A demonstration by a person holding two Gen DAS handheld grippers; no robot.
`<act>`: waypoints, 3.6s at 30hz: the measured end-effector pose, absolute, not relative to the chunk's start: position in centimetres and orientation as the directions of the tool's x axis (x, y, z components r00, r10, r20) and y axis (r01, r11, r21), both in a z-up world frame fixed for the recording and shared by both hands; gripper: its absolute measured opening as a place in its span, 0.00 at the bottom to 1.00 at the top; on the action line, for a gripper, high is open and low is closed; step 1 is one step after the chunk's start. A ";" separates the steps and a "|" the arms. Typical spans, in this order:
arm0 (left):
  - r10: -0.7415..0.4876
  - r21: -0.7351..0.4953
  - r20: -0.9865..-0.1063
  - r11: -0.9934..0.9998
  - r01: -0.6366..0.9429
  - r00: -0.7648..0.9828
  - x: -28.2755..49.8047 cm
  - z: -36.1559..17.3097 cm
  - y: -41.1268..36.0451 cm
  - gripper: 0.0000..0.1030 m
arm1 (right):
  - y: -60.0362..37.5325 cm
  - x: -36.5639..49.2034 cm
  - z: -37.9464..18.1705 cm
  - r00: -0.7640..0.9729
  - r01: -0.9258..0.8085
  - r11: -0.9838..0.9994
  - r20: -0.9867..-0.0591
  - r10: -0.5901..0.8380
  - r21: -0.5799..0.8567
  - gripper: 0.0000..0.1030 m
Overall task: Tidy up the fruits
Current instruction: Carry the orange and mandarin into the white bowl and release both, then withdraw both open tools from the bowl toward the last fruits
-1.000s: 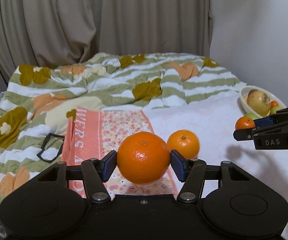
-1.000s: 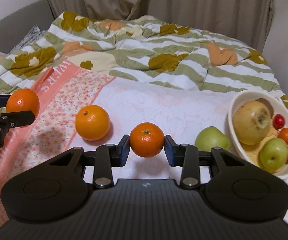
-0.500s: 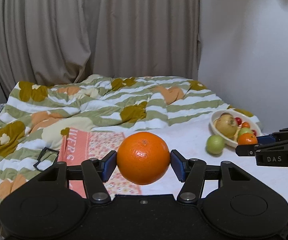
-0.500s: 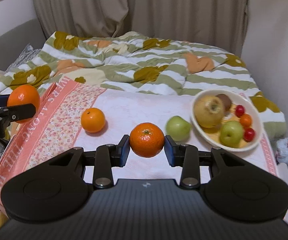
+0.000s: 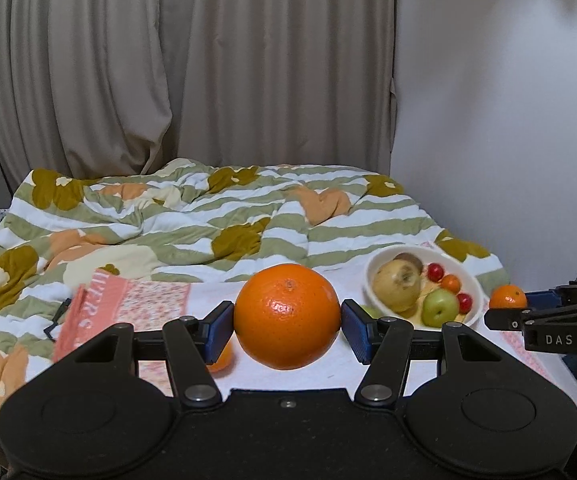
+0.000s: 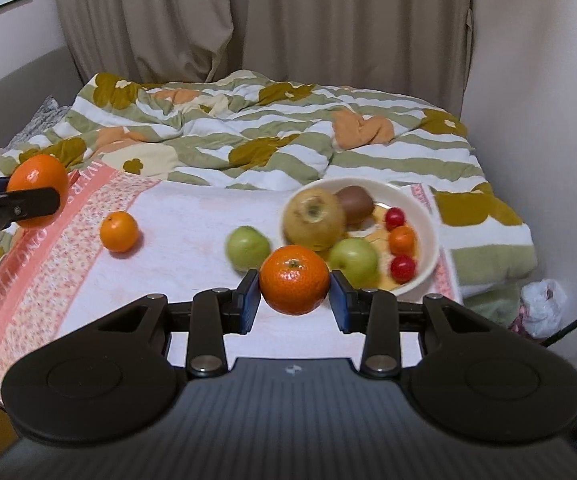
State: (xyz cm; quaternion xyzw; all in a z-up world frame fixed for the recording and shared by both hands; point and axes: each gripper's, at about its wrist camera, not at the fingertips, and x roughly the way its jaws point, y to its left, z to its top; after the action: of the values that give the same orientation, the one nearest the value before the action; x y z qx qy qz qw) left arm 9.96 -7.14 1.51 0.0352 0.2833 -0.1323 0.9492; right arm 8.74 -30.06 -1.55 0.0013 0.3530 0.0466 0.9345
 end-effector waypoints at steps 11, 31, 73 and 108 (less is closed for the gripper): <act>-0.221 -0.009 -0.536 0.967 0.255 0.815 12.3 1.4 -18.3 0.61 | -40.4 12.0 -0.8 0.758 -0.151 0.988 -0.640 0.124 0.012 0.51; -0.296 0.107 -0.680 0.865 0.490 0.671 22.7 -5.4 -30.4 0.61 | -47.8 21.2 -4.0 0.723 -0.089 0.996 -0.686 0.085 0.030 0.51; -0.225 0.112 -0.683 0.908 0.404 0.695 22.7 -4.8 -26.5 0.97 | -46.1 27.1 -7.7 0.671 -0.133 0.988 -0.727 0.144 0.074 0.51; -0.098 0.040 -0.594 0.988 0.151 0.798 10.9 0.6 -18.6 0.97 | -43.7 17.7 -2.6 0.768 -0.125 0.991 -0.629 0.119 0.035 1.00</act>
State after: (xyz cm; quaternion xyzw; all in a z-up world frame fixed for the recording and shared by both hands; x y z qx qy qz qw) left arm 10.91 -18.57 0.61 0.0429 0.3108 -0.0656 0.9472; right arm 17.69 -43.69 -2.58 -0.0044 0.3343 0.0650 0.9402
